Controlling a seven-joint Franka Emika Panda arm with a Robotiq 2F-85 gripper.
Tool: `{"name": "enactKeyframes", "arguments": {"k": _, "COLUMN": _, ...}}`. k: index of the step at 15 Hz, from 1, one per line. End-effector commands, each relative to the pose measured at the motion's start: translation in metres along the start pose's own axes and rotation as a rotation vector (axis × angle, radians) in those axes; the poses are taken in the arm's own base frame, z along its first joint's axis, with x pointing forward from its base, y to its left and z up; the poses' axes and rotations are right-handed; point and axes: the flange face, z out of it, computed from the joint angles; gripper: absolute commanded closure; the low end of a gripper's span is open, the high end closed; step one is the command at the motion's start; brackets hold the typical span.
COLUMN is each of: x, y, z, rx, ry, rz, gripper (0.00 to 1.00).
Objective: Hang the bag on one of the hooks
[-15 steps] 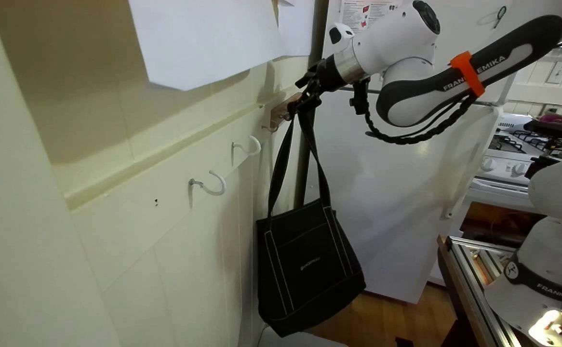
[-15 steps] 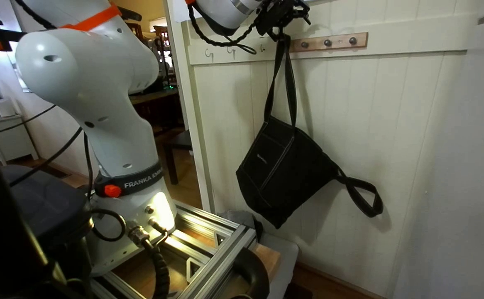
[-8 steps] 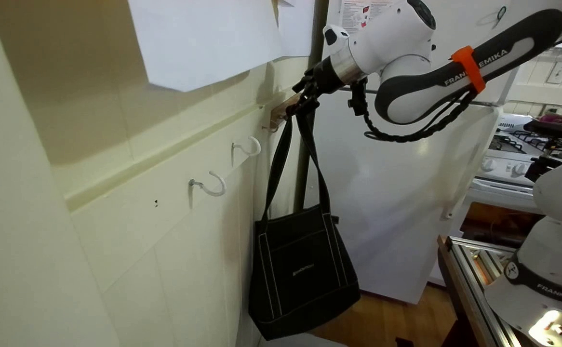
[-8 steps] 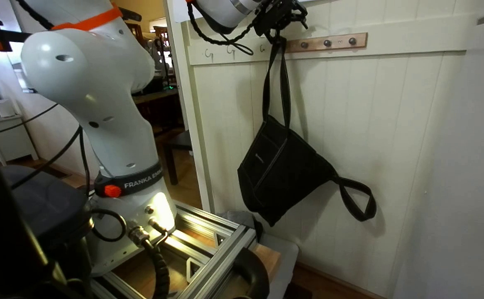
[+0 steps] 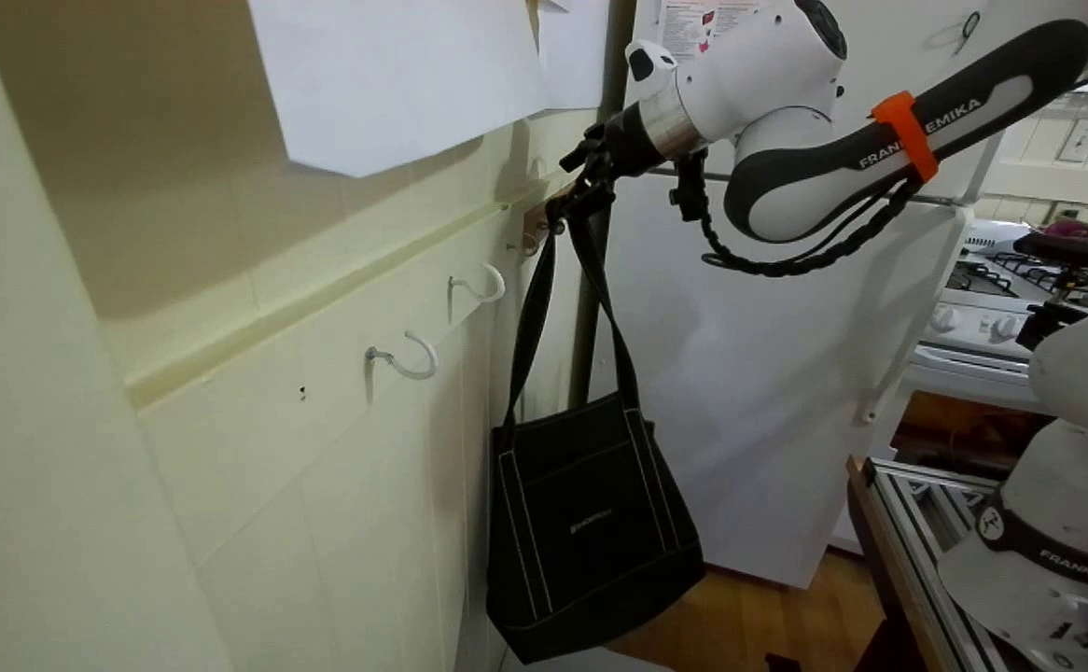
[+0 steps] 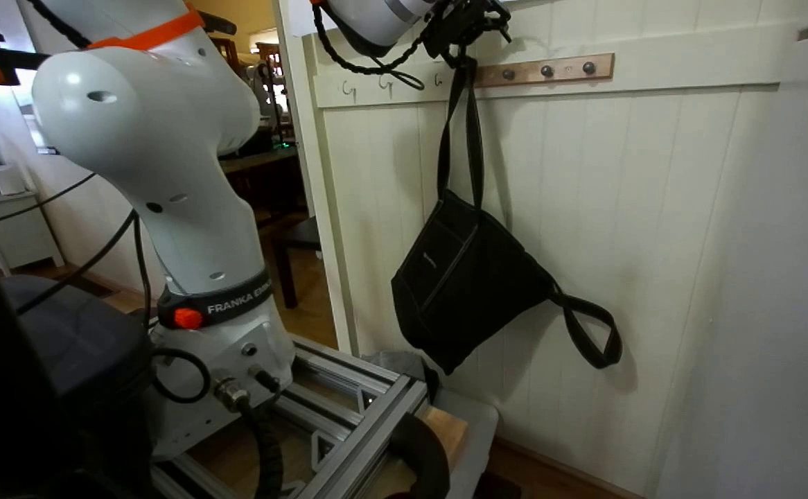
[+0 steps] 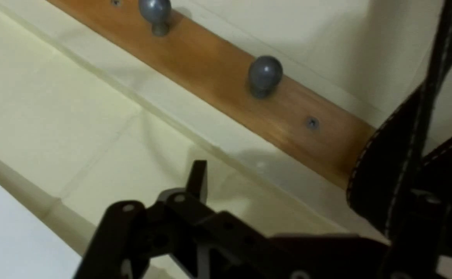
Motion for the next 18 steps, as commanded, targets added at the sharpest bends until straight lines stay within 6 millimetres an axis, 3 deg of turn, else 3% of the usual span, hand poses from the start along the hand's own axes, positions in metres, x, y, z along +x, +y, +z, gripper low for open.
{"name": "enactKeyframes", "arguments": {"k": 1, "x": 0.014, "y": -0.003, "z": -0.014, "rx": -0.027, "ry": 0.158, "rz": -0.052, "gripper": 0.0}}
{"name": "enactKeyframes", "arguments": {"k": 6, "x": -0.006, "y": 0.004, "z": -0.014, "rx": -0.059, "ry": 0.21, "rz": -0.086, "gripper": 0.0}}
{"name": "enactKeyframes", "arguments": {"k": 11, "x": -0.016, "y": 0.018, "z": -0.021, "rx": -0.138, "ry": 0.178, "rz": -0.037, "gripper": 0.0}}
{"name": "enactKeyframes", "arguments": {"k": 18, "x": -0.03, "y": 0.023, "z": -0.012, "rx": -0.216, "ry": 0.081, "rz": -0.021, "gripper": 0.0}}
